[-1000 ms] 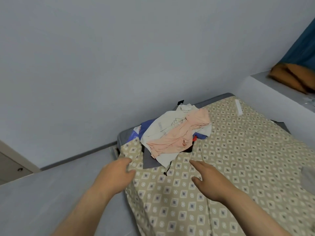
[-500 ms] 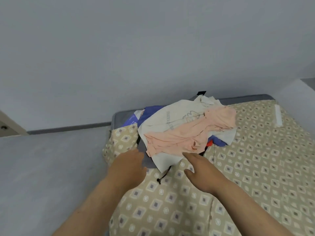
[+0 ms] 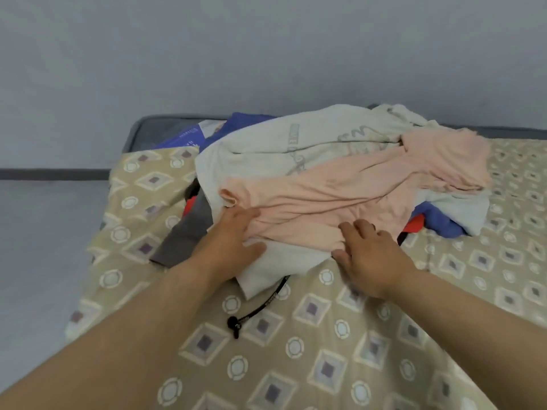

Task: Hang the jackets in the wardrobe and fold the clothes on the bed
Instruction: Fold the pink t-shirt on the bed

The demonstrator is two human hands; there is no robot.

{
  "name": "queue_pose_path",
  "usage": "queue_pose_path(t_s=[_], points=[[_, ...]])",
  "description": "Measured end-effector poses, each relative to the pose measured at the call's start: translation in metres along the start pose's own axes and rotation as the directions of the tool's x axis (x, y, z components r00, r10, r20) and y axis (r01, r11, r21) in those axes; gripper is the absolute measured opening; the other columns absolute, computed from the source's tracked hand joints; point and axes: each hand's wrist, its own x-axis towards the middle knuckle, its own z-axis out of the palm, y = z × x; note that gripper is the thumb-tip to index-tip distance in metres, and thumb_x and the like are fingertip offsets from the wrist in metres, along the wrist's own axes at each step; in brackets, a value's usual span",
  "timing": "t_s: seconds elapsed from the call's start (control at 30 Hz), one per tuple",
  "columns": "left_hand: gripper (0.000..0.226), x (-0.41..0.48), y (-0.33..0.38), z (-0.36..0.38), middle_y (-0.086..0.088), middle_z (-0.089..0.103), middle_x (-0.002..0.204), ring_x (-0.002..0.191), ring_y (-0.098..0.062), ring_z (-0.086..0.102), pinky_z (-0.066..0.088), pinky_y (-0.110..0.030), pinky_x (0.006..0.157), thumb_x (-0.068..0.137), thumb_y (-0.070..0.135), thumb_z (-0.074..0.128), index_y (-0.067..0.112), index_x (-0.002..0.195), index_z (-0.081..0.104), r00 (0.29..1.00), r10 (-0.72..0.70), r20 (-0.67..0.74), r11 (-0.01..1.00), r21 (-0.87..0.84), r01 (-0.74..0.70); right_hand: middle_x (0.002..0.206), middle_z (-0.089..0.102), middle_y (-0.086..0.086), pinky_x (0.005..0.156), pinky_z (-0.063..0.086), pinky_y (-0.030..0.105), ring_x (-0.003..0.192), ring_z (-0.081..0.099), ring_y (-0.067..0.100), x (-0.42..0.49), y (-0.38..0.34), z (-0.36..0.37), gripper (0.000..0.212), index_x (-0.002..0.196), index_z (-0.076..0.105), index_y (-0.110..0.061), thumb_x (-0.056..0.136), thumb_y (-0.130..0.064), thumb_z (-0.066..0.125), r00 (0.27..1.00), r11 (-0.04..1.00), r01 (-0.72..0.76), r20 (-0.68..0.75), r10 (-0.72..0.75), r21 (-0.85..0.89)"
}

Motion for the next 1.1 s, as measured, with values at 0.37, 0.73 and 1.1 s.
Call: queue_pose_path(t_s=[0.37, 0.73, 1.1], points=[[0.013, -0.010, 0.017, -0.021, -0.003, 0.054, 0.093, 0.084, -0.017, 0.049, 0.032, -0.023, 0.067, 0.097, 0.020, 0.057, 0.013, 0.087, 0.058, 0.984, 0.046, -0.174, 0.999, -0.016, -0.050, 0.079, 0.060, -0.003, 0.063, 0.038, 0.031, 0.079, 0.057, 0.022, -0.025, -0.013, 0.007, 0.036, 0.077, 0.055, -0.025, 0.100, -0.048, 0.041, 0.984, 0.846, -0.179, 0.094, 0.152, 0.503], [0.027, -0.191, -0.005, 0.001, 0.001, 0.050, 0.056, 0.050, -0.018, 0.046, 0.033, -0.028, 0.053, 0.098, 0.021, 0.052, 0.015, 0.072, 0.057, 0.891, -0.387, -0.239, 0.776, -0.605, 0.175, 0.055, 0.043, -0.003, 0.050, 0.028, 0.025, 0.052, 0.038, 0.011, -0.177, -0.100, 0.001, 0.026, 0.058, 0.056, -0.020, 0.083, -0.027, 0.063, 0.957, 0.195, -0.208, 0.159, 0.241, 0.958], [0.025, -0.443, 0.007, 0.018, -0.005, 0.043, 0.052, 0.039, -0.011, 0.029, 0.022, -0.015, 0.037, 0.098, 0.015, 0.056, 0.008, 0.074, 0.059, 0.853, -0.486, -0.190, 0.427, -0.903, 0.043, 0.070, 0.062, 0.016, 0.051, 0.035, 0.024, 0.060, 0.054, 0.021, -0.337, -0.178, -0.040, 0.027, 0.074, 0.068, -0.003, 0.075, -0.029, 0.073, 0.976, -0.133, -0.168, 0.184, 0.117, 0.977]])
